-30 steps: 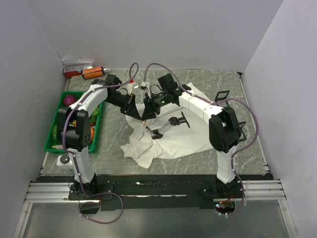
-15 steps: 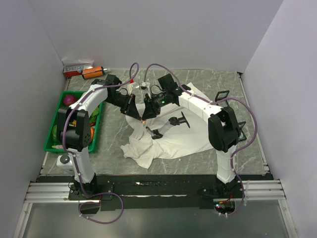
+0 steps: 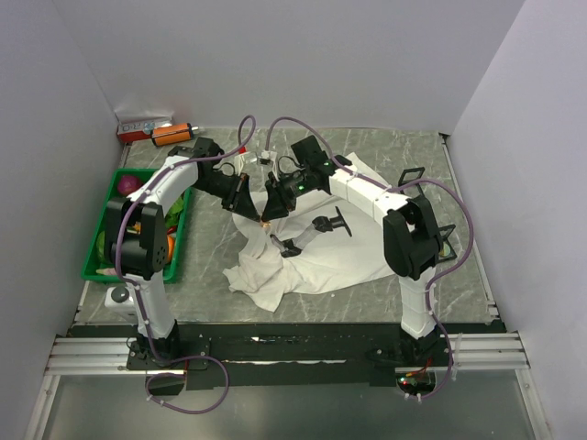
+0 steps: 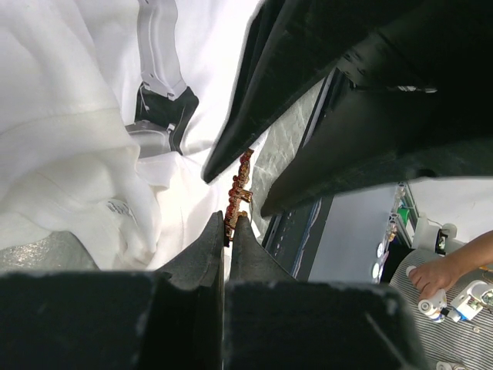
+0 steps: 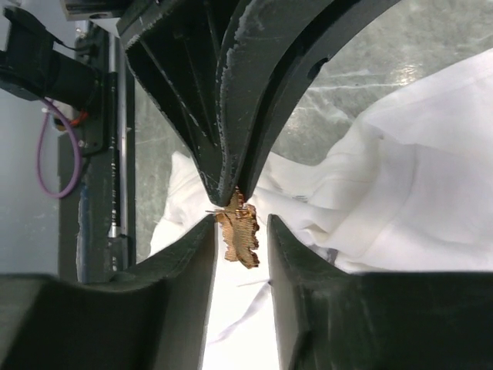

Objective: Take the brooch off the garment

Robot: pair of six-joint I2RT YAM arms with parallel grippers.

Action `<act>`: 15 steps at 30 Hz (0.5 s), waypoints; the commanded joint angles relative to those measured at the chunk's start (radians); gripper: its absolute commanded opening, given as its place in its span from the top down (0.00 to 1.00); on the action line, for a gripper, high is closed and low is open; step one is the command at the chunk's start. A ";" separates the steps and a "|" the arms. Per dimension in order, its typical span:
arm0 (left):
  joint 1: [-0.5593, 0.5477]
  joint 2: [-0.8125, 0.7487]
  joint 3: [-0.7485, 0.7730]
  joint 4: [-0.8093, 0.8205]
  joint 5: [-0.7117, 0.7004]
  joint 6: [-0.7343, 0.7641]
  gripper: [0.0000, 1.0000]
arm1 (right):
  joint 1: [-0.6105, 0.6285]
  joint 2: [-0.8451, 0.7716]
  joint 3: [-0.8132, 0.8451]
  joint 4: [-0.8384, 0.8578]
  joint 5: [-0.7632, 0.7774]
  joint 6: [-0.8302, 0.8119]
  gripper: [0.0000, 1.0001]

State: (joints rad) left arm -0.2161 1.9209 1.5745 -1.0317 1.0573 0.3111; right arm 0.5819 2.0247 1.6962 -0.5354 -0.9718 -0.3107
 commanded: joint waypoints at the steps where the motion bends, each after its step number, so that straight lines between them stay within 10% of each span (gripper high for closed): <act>1: -0.003 -0.030 0.032 0.004 0.035 0.022 0.99 | 0.003 0.009 0.034 0.012 -0.056 0.033 0.52; 15: -0.006 -0.048 0.033 0.012 0.012 0.020 0.99 | 0.009 0.012 0.020 0.040 -0.005 0.099 0.49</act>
State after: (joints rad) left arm -0.2146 1.9209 1.5745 -1.0321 1.0546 0.3103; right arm 0.5819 2.0281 1.6962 -0.5266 -0.9966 -0.2581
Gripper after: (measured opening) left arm 0.037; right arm 0.513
